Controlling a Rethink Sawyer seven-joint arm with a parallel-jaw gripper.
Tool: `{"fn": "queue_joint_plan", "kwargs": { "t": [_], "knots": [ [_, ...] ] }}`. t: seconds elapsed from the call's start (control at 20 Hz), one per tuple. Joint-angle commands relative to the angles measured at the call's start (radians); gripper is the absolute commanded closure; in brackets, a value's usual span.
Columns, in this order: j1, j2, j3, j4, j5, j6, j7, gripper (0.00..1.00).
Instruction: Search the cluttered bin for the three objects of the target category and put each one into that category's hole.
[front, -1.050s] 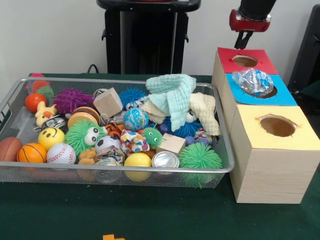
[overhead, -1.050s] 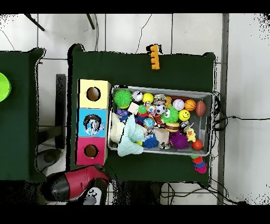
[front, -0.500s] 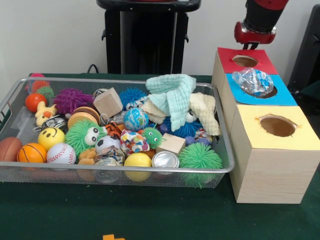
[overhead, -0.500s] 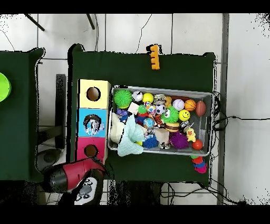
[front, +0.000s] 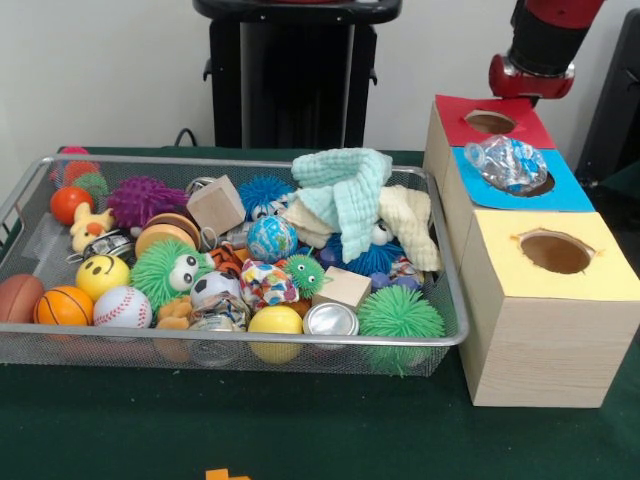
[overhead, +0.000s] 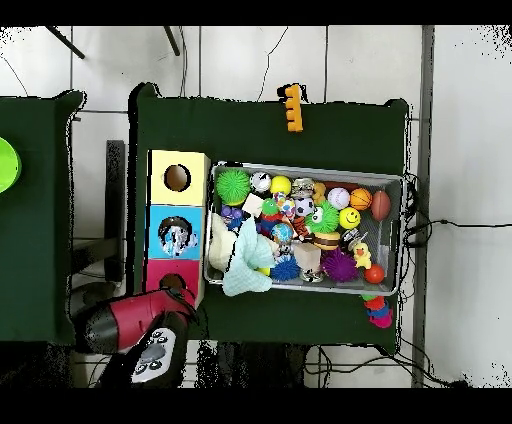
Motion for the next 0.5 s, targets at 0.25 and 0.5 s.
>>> {"fn": "queue_joint_plan", "kwargs": {
  "t": [0.25, 0.5],
  "knots": [
    [-0.015, -0.164, 0.001, -0.024, 0.058, 0.167, 0.164, 1.00],
    [-0.044, -0.195, 0.009, 0.008, 0.055, 0.187, 0.139, 1.00]
  ]
}}
